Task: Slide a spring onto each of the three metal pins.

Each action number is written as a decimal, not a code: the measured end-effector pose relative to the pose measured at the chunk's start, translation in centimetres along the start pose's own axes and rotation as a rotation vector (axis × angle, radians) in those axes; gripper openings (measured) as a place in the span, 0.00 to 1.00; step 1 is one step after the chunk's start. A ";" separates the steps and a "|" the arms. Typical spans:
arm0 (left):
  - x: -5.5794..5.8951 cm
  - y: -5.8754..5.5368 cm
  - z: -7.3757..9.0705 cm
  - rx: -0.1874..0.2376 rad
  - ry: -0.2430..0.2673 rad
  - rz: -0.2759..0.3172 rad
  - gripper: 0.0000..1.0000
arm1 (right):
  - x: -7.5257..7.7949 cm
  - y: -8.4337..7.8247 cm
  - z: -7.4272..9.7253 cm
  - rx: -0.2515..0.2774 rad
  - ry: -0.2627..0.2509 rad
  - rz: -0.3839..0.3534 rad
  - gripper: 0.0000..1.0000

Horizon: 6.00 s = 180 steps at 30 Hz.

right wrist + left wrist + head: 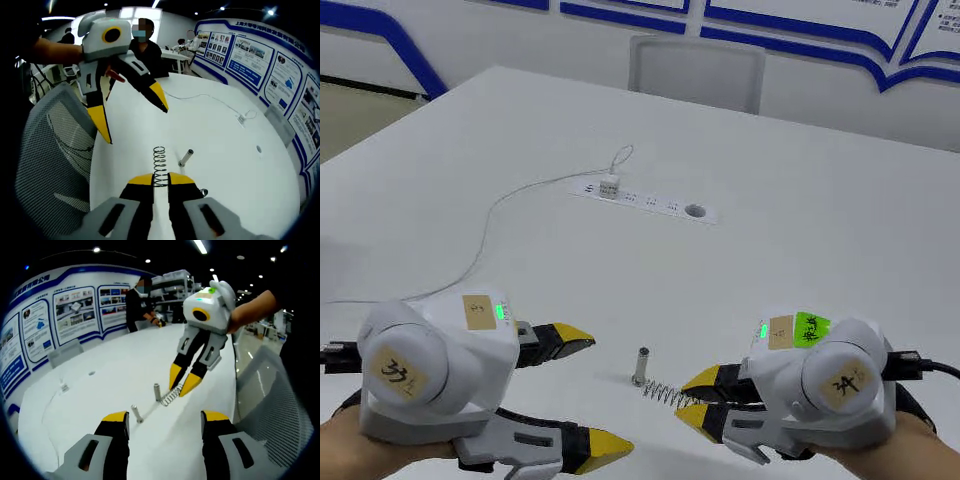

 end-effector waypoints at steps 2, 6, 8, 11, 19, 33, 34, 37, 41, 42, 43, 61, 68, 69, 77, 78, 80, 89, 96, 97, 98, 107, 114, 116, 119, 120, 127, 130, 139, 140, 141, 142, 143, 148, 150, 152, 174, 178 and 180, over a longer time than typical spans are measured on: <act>0.2 0.5 -0.2 0.009 -0.015 -0.005 0.58 | -0.4 0.2 0.6 0.004 0.001 0.019 0.10; 0.6 2.1 -0.4 0.083 -0.047 0.012 0.53 | -1.2 0.8 1.5 0.015 0.016 0.047 0.10; 0.8 2.6 -0.6 0.079 -0.059 -0.031 0.46 | -1.6 1.2 2.0 0.030 0.022 0.058 0.10; 1.5 2.8 -1.1 0.034 -0.100 -0.102 0.39 | -1.9 1.6 2.4 0.039 0.030 0.066 0.10; 2.1 3.9 -1.5 0.040 -0.123 -0.126 0.33 | -2.3 2.2 3.2 0.054 0.036 0.103 0.10; 2.0 4.9 -2.0 0.012 -0.164 -0.197 0.21 | -2.2 2.7 4.1 0.056 0.032 0.143 0.10; 2.0 4.9 -2.0 0.010 -0.163 -0.198 0.20 | -2.1 2.7 4.1 0.056 0.030 0.147 0.10; 1.9 5.0 -2.0 0.014 -0.159 -0.207 0.17 | -2.2 2.7 4.1 0.054 0.033 0.150 0.10; 1.9 4.8 -2.0 0.011 -0.163 -0.207 0.15 | -2.3 2.7 4.0 0.051 0.040 0.152 0.10; 1.9 4.7 -2.0 0.010 -0.165 -0.211 0.15 | -2.3 2.7 3.9 0.049 0.042 0.154 0.10; 1.9 4.6 -2.0 0.009 -0.166 -0.213 0.15 | -2.3 2.7 3.8 0.048 0.043 0.155 0.10; 1.4 4.4 -2.0 -0.004 -0.155 -0.324 0.11 | -1.9 3.0 3.6 0.055 0.050 0.183 0.11; 1.1 4.8 -2.0 0.004 -0.142 -0.361 0.10 | -1.3 3.4 3.9 0.070 0.032 0.186 0.12; 1.0 4.9 -1.9 0.005 -0.141 -0.362 0.10 | -1.2 3.4 3.9 0.077 0.033 0.171 0.12; 0.6 5.7 -1.6 0.037 -0.103 -0.360 0.10 | -0.4 2.8 4.0 0.136 0.034 -0.020 0.18; 0.6 5.7 -1.6 0.038 -0.102 -0.360 0.10 | -0.3 2.7 4.0 0.139 0.032 -0.024 0.18; 0.6 5.7 -1.6 0.037 -0.097 -0.364 0.10 | -0.4 2.6 4.0 0.124 0.031 -0.012 0.17; 0.8 5.5 -1.4 0.026 -0.098 -0.367 0.10 | -0.6 2.6 4.3 0.161 0.060 -0.054 0.14; 0.8 5.5 -1.3 0.020 -0.084 -0.369 0.10 | -0.4 3.3 5.0 0.240 0.077 -0.130 0.11; 0.7 5.5 -1.3 0.021 -0.083 -0.367 0.10 | -0.4 3.3 5.1 0.245 0.083 -0.135 0.11; 0.7 5.5 -1.3 0.019 -0.082 -0.368 0.10 | -0.5 3.4 5.1 0.250 0.088 -0.136 0.11; 0.6 5.6 -1.5 0.019 -0.077 -0.364 0.10 | -0.8 4.6 5.6 0.331 0.124 -0.201 0.12; 0.5 5.5 -1.6 0.019 -0.065 -0.357 0.10 | -1.2 5.5 5.4 0.349 0.120 -0.188 0.11; 0.5 5.5 -1.7 0.025 -0.057 -0.352 0.10 | -1.2 5.8 5.4 0.359 0.121 -0.189 0.11; 0.3 5.3 -1.6 0.040 -0.040 -0.325 0.10 | -1.1 6.1 5.2 0.365 0.116 -0.195 0.11; 0.2 5.3 -1.6 0.044 -0.037 -0.317 0.10 | -1.0 6.2 5.1 0.366 0.118 -0.198 0.11; -0.7 5.0 -0.8 0.073 0.028 -0.269 0.11 | -0.5 7.1 4.8 0.368 0.109 -0.210 0.11; -1.2 4.6 -0.5 0.061 0.051 -0.255 0.13 | 0.0 7.6 4.7 0.372 0.097 -0.217 0.11; -1.9 3.6 0.3 0.050 0.078 -0.162 0.29 | 1.7 8.1 4.3 0.369 0.070 -0.216 0.11; -1.9 3.4 0.4 0.047 0.073 -0.147 0.31 | 1.8 8.0 4.3 0.365 0.070 -0.216 0.11; -1.9 3.3 0.4 0.048 0.065 -0.128 0.32 | 1.9 7.9 4.2 0.356 0.065 -0.210 0.11; -1.8 3.2 0.5 0.049 0.061 -0.122 0.35 | 2.0 7.8 4.2 0.350 0.061 -0.211 0.11; -1.8 3.1 0.5 0.050 0.060 -0.122 0.36 | 2.1 7.8 4.1 0.345 0.059 -0.211 0.11; -2.0 2.4 0.7 0.043 0.071 -0.084 0.45 | 2.9 7.4 3.8 0.321 0.038 -0.215 0.11; -2.2 1.9 0.8 0.031 0.089 -0.076 0.53 | 3.3 7.3 3.6 0.319 0.033 -0.236 0.11; -2.3 1.2 0.8 0.018 0.100 -0.057 0.62 | 3.7 7.4 3.2 0.318 0.024 -0.259 0.11; -2.5 -0.7 0.9 -0.008 0.129 0.066 0.97 | 6.0 5.3 -2.1 0.104 -0.001 -0.168 0.11; -3.0 -1.4 1.4 -0.010 0.164 0.101 1.00 | 6.3 5.0 -2.8 0.079 0.000 -0.165 0.11; -3.2 -1.7 1.7 -0.013 0.178 0.111 1.00 | 6.3 5.0 -3.1 0.072 0.007 -0.167 0.11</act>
Point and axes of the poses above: the centre of the closed fingertips' face, and the gripper's own axes: z roughly backward along the fingers, x roughly to its right, y roughly out of its top, the point moved 7 cm from there along z, roughly backward along the fingers, and after that the axes turned 8 degrees about -z, right-handed, at the moved point
